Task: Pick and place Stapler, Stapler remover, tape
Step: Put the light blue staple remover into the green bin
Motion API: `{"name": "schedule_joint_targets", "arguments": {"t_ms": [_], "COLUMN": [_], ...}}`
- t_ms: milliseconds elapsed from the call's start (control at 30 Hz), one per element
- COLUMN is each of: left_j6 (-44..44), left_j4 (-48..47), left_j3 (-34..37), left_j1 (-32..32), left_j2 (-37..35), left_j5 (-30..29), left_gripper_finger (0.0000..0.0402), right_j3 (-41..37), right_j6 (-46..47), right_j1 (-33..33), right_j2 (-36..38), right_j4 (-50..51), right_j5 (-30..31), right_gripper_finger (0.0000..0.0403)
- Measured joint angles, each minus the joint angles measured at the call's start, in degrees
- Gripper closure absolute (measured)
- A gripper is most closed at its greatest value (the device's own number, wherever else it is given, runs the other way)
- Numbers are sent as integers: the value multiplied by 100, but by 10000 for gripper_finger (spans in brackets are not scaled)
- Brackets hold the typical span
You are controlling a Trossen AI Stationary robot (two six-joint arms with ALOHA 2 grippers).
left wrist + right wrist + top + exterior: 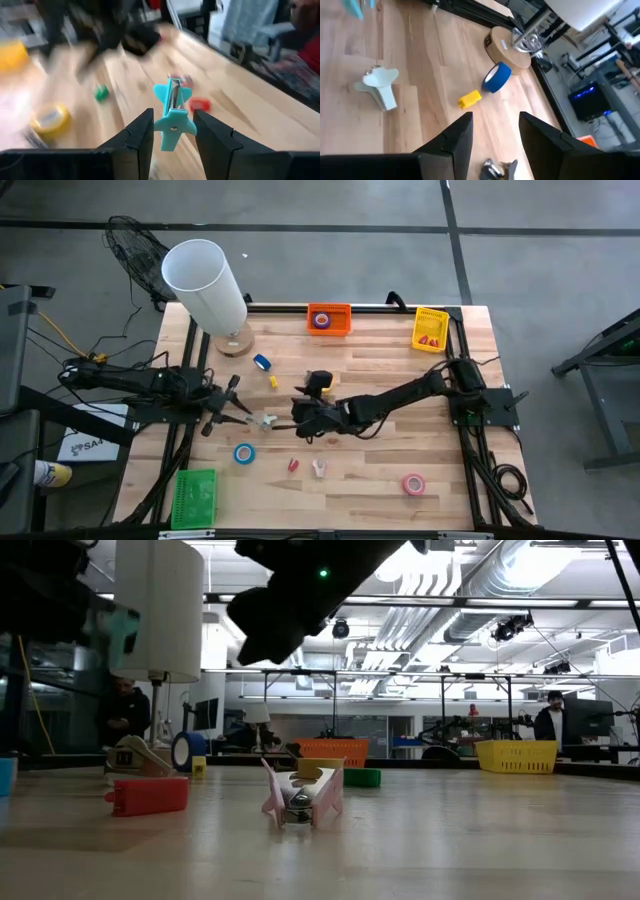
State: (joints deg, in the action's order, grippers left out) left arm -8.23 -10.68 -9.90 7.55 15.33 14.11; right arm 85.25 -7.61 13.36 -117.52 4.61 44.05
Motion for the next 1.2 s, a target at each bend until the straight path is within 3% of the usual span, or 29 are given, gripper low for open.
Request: {"name": "schedule_joint_targets", "arguments": {"t_ms": [267, 433, 567, 967, 1200], "left_j6": [257, 451, 859, 2763, 3275], "left_j4": [-1912, -2161, -2643, -2478, -2723], "left_j3": [-773, -1062, -1212, -1278, -2140], "left_j1": [10, 241, 702, 2655, 3708], "left_j2": [94, 265, 538, 1758, 2394], "left_j5": [512, 932, 794, 447, -286], "left_gripper_finger": [280, 280, 280, 280, 280], "right_j3": [0, 4, 4, 4, 4], "right_j6": [333, 526, 582, 912, 935], "right_j1": [58, 55, 57, 56, 57], "right_j2": [59, 59, 59, 57, 53], "right_j4": [448, 737, 857, 1253, 1256], "right_j5": [8, 21, 21, 72, 61], "right_gripper_finger": [251, 251, 251, 251, 251]}}
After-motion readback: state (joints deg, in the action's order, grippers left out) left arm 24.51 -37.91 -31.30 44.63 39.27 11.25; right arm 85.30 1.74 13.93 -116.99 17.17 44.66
